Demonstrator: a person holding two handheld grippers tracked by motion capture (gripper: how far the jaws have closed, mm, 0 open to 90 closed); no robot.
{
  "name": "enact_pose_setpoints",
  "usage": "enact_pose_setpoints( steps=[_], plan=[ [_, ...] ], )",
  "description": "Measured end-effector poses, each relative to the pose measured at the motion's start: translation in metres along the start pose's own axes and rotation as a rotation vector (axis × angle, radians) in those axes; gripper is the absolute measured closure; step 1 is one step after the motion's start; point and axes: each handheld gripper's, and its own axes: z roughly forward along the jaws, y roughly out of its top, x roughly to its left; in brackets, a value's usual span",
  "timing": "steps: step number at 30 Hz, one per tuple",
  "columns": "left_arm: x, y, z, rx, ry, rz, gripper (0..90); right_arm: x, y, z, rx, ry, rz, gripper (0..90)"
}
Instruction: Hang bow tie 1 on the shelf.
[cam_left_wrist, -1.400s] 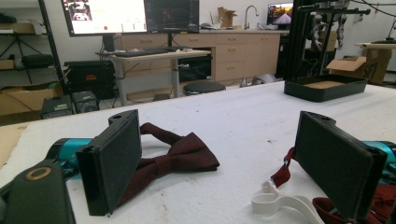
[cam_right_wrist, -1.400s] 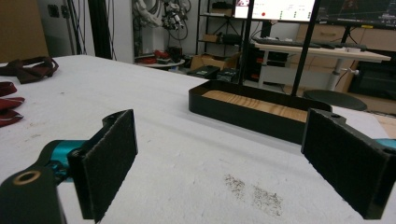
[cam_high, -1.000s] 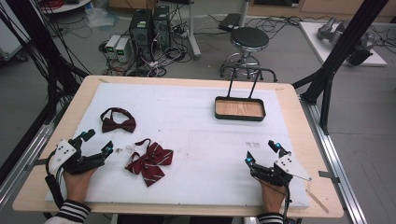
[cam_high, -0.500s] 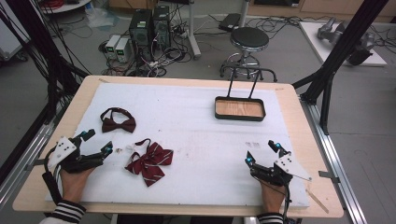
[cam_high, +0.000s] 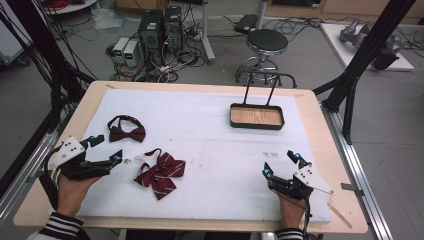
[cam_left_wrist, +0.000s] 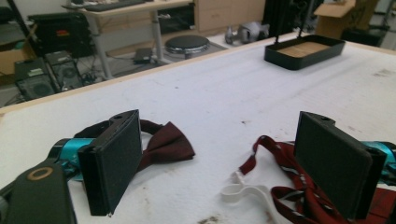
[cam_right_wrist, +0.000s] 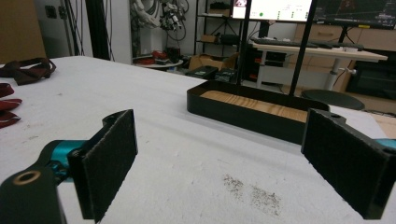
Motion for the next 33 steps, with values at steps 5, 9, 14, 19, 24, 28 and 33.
enact_pose_setpoints(
  steps=[5,9,14,19,24,28,33],
  plan=[
    [-0.011,0.014,0.005,0.057,-0.035,0.024,15.8,0.000,0.000,0.000,0.001,0.000,0.004,9.8],
    [-0.020,0.022,0.013,0.129,-0.062,0.040,15.7,0.000,0.000,0.000,0.001,0.001,-0.004,9.8],
    [-0.030,0.027,0.023,0.205,-0.098,0.033,16.0,0.000,0.000,0.000,0.000,0.002,-0.002,9.8],
    [-0.041,0.027,0.032,0.290,-0.129,0.059,16.0,0.000,0.000,0.000,0.000,0.003,-0.004,9.8],
    [-0.051,0.024,0.045,0.389,-0.162,0.089,16.3,0.000,0.000,0.000,0.001,0.002,-0.004,9.8],
    [-0.058,0.022,0.056,0.454,-0.183,0.099,17.8,0.000,0.000,0.000,-0.005,-0.005,-0.004,9.8],
    [-0.064,0.020,0.067,0.528,-0.195,0.102,19.8,0.000,0.000,-0.001,-0.005,-0.001,0.005,9.8]
  ],
)
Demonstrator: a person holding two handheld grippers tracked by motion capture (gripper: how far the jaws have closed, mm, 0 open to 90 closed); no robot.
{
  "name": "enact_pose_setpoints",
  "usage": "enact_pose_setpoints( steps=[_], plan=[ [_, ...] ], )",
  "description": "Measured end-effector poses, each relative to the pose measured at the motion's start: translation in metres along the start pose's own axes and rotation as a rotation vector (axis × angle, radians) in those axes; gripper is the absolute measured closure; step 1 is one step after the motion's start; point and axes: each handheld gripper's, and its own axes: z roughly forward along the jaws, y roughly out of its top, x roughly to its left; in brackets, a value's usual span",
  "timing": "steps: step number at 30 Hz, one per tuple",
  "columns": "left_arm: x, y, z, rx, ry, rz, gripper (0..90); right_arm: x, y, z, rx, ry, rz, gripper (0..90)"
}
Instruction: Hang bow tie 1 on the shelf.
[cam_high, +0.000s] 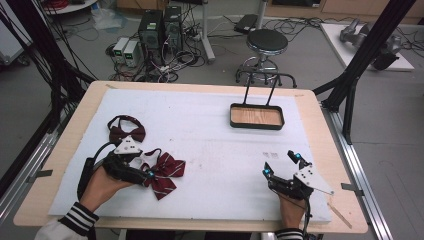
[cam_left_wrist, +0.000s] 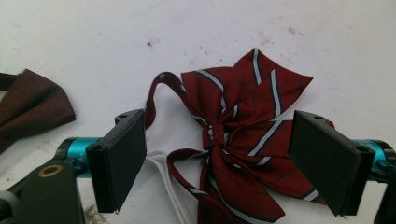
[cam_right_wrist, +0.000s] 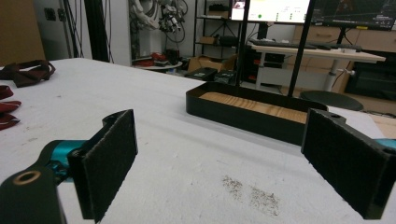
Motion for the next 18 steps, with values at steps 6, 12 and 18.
enact_pose_setpoints(
  steps=[6,12,18],
  plan=[
    [-0.001,0.006,0.013,0.064,-0.018,-0.011,23.0,0.000,0.000,0.000,-0.003,-0.002,0.004,9.8],
    [-0.002,0.010,0.021,0.130,-0.014,-0.006,27.1,-0.001,0.000,-0.001,-0.003,0.001,0.014,9.8],
    [-0.003,0.012,0.026,0.187,-0.008,-0.003,32.8,-0.002,0.000,0.000,-0.009,0.000,0.017,9.8]
  ],
)
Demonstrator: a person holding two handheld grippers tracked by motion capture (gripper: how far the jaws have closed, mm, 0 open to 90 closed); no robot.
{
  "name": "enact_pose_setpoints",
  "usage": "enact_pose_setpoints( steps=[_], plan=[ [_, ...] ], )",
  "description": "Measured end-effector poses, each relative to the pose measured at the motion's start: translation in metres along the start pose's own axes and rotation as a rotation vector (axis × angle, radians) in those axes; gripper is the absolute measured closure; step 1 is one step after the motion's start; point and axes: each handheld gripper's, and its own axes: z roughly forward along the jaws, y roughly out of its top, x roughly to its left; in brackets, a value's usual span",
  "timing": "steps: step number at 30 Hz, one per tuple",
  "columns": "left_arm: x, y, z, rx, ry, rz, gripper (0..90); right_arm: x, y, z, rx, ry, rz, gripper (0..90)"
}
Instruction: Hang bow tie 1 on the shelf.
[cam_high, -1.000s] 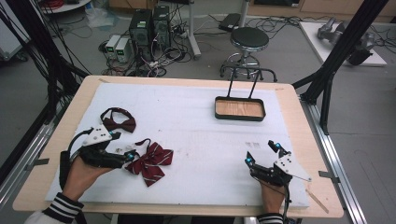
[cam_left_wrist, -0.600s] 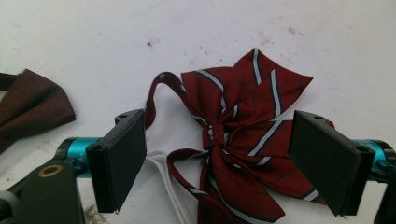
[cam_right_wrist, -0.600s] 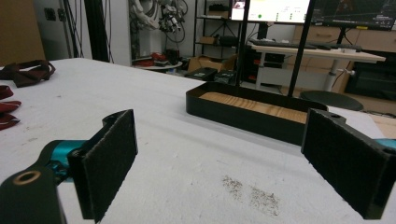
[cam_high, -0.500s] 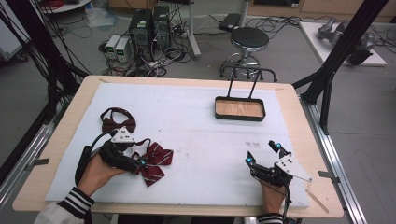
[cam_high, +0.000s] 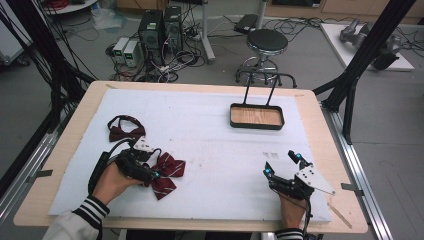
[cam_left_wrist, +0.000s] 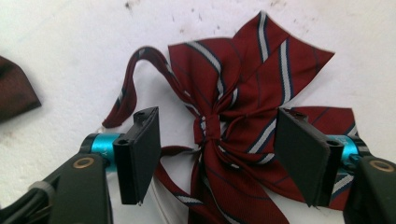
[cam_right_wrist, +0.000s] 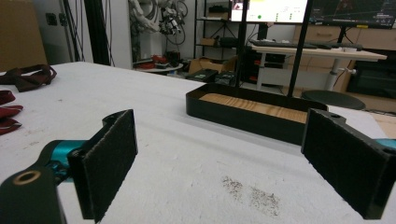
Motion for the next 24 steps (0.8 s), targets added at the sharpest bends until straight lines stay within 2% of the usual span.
enact_pose_setpoints(
  steps=[6,17,24],
  plan=[
    [0.001,0.004,0.005,0.063,-0.012,-0.017,37.4,0.000,0.000,0.000,-0.001,0.000,0.002,9.8],
    [0.004,0.009,0.014,0.113,-0.058,-0.032,49.4,-0.001,0.000,0.000,-0.004,0.000,0.007,9.8],
    [0.007,0.011,0.018,0.141,-0.057,-0.044,63.0,-0.001,0.000,0.000,-0.008,0.000,0.007,9.8]
  ],
)
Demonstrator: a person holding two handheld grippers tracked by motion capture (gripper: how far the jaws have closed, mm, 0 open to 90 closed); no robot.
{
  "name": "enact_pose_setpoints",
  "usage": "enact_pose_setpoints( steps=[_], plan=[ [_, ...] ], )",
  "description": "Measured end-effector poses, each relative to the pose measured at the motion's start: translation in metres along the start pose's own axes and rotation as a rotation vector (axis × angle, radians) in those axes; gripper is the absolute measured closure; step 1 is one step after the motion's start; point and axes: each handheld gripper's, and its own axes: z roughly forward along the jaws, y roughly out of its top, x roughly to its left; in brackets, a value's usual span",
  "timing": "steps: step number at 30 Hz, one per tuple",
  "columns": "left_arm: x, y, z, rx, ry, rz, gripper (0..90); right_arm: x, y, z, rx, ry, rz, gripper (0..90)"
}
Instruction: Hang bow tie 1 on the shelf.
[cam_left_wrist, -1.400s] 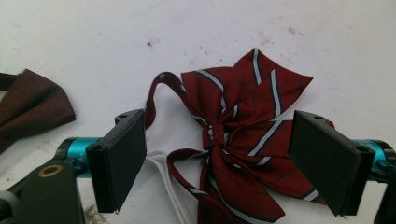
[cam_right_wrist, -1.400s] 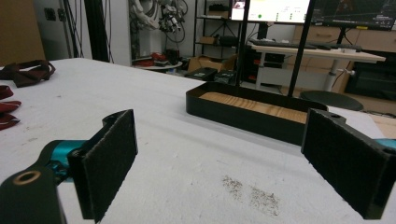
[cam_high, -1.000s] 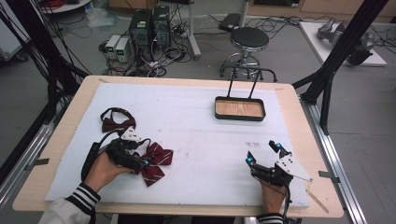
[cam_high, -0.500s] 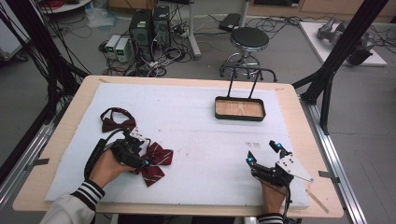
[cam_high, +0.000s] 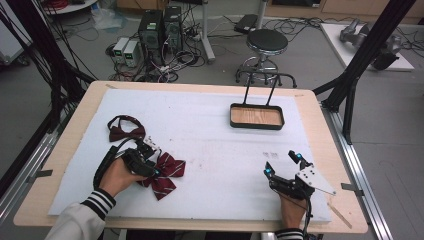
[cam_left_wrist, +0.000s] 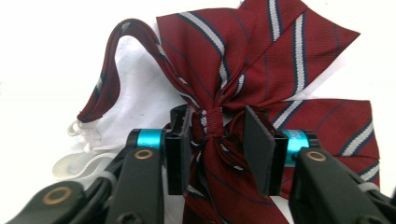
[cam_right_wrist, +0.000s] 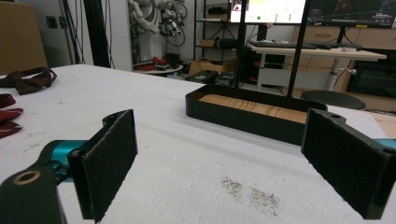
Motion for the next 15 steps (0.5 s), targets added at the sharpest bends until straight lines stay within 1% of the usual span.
enact_pose_setpoints(
  steps=[5,7,15],
  plan=[
    [0.0004,0.0012,0.0024,0.018,0.009,0.000,68.7,0.0000,0.0000,0.0000,0.000,0.000,0.000,9.8],
    [0.0004,0.0010,0.0025,0.013,0.012,-0.005,70.3,0.0000,0.0000,0.0000,0.000,0.000,-0.001,9.8],
    [-0.0019,-0.0006,0.0014,-0.005,0.027,0.010,73.4,0.0001,-0.0001,0.0000,-0.001,-0.001,0.000,9.8]
  ],
)
